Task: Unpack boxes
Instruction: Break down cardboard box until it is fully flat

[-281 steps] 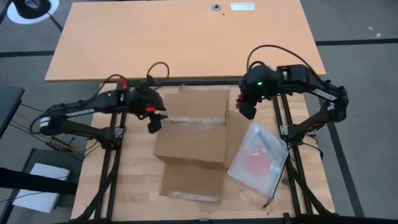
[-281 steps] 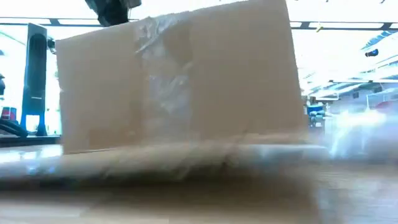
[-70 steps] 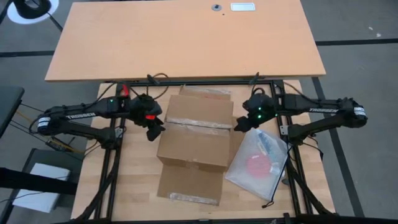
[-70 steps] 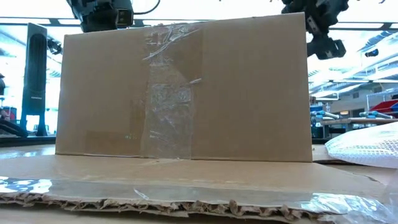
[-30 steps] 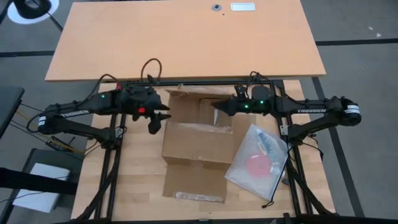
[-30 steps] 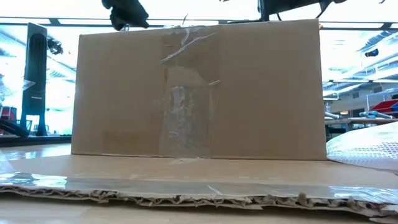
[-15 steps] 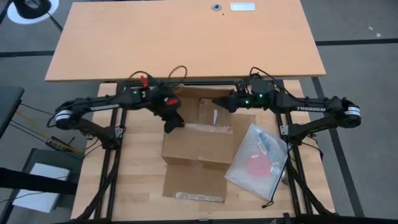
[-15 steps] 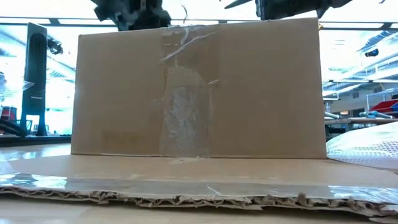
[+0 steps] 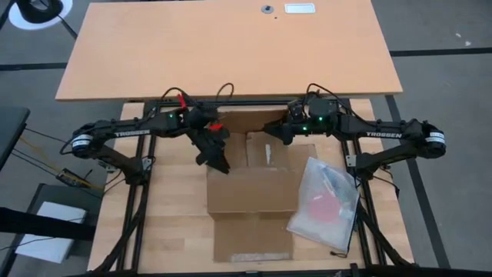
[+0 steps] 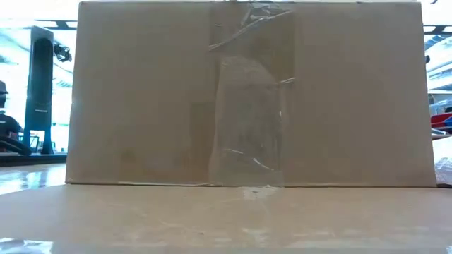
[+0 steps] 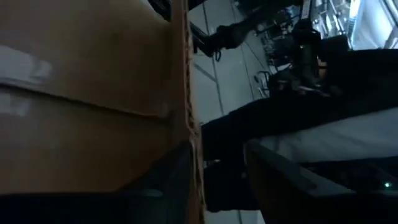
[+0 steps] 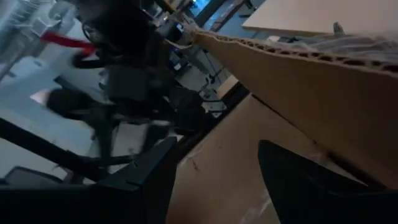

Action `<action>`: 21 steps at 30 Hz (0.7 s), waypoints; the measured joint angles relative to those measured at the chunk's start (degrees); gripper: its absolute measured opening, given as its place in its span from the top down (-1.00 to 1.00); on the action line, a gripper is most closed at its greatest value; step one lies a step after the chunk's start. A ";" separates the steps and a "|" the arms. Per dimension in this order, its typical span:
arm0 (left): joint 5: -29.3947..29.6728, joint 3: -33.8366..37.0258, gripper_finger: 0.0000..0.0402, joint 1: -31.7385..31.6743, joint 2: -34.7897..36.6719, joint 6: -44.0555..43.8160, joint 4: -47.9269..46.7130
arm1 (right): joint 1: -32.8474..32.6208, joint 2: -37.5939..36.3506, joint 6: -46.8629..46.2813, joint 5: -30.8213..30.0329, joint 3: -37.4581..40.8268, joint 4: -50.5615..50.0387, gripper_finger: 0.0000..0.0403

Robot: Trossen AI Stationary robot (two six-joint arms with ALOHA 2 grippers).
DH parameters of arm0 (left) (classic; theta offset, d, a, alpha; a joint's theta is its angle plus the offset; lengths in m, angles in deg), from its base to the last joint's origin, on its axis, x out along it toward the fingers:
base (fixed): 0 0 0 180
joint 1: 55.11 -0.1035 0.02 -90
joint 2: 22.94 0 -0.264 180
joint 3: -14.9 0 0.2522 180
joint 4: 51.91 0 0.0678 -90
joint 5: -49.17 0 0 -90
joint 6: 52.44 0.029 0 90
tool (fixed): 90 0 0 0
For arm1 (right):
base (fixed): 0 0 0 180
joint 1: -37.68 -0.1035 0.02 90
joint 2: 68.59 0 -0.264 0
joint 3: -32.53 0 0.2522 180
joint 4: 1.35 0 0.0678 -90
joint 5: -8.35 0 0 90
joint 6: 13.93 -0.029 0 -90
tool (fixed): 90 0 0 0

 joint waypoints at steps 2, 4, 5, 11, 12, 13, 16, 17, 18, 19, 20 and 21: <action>1.43 -2.24 0.25 2.59 -0.47 -2.59 -0.05 | 0.02 0.00 1.13 0.01 0.00 -0.26 -0.13; 4.01 -4.30 0.33 5.63 -0.78 -4.52 0.04 | 0.02 0.00 2.74 0.44 0.00 -0.24 -0.13; 5.92 -5.05 0.38 7.33 -0.83 -5.48 -0.13 | 0.00 0.00 3.42 0.52 0.00 -0.22 -0.13; 22.18 -9.45 0.72 19.90 -0.92 -8.72 -1.03 | 0.00 0.00 9.83 1.30 0.00 -0.22 -0.13; 25.53 -10.22 0.77 22.36 -0.92 -8.76 -1.84 | -0.03 0.00 11.05 1.66 0.00 -0.22 -0.13; 29.20 -10.69 0.83 24.92 -0.93 -8.49 -2.55 | -0.15 0.00 12.51 1.95 0.00 -0.33 -0.13; 38.78 -10.78 0.94 31.90 -1.25 -7.40 -3.26 | -0.52 0.00 17.43 2.12 0.00 -1.53 -0.13; 41.59 -10.34 0.95 33.82 -1.52 -7.36 -3.79 | -0.55 -0.04 18.83 1.91 0.00 -2.03 -0.13; 43.96 -10.12 0.96 35.43 -2.10 -7.42 -4.72 | -0.55 -0.07 19.85 1.47 -0.01 -2.69 -0.13; 46.45 -10.11 0.96 37.06 -2.57 -7.44 -5.36 | -0.52 -0.07 20.32 0.86 -0.06 -3.41 -0.13; 48.18 -10.11 0.95 38.38 -3.03 -7.53 -5.46 | -0.53 -0.07 20.89 0.27 -0.09 -4.16 -0.13; 49.75 -10.10 0.94 39.32 -3.71 -7.74 -5.40 | -0.55 -0.08 21.67 -0.68 -0.08 -4.91 -0.13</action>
